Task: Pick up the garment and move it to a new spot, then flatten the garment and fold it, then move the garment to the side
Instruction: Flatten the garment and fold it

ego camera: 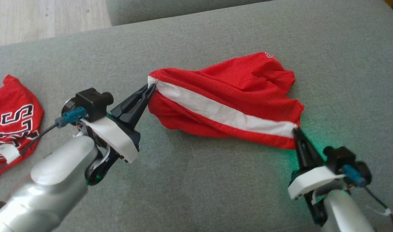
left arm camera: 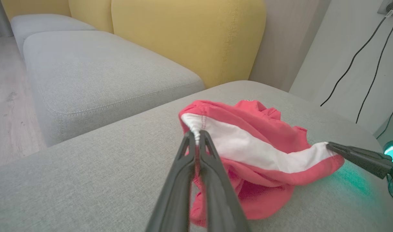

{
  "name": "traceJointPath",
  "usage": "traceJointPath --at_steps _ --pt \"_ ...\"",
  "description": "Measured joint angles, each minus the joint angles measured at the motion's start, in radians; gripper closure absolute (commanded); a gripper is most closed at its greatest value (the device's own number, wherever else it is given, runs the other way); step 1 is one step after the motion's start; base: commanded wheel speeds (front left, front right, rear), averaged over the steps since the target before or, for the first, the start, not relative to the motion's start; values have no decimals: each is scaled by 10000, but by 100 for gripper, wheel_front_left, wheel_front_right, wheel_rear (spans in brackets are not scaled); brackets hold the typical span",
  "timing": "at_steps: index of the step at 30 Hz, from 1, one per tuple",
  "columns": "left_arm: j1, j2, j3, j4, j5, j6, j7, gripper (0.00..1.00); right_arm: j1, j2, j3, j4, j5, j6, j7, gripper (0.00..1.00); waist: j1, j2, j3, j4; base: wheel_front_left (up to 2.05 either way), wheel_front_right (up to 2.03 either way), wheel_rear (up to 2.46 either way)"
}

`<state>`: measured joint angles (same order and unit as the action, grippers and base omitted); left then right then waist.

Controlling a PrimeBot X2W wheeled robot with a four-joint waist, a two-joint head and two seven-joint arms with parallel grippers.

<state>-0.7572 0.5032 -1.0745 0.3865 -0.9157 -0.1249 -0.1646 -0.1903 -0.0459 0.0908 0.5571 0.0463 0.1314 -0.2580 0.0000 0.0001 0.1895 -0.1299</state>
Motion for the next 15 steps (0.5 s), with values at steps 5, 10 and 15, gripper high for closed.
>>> traceJointPath --at_steps 5,10,15 --pt "-280 73 115 -17 59 6 -330 100 -255 -38 -853 -1269 1047 -2 29 100 0 0 209 -29 0 0 0" --pt "-1622 119 525 -17 453 19 -483 100 -1797 -29 -1087 -2824 44 0 27 100 1 0 731 -46 0 0 0" --pt "-3806 -65 788 364 1193 15 -483 100 -4479 -59 -1714 -3296 -138 0 23 100 2 -1 1534 7 0 0 0"
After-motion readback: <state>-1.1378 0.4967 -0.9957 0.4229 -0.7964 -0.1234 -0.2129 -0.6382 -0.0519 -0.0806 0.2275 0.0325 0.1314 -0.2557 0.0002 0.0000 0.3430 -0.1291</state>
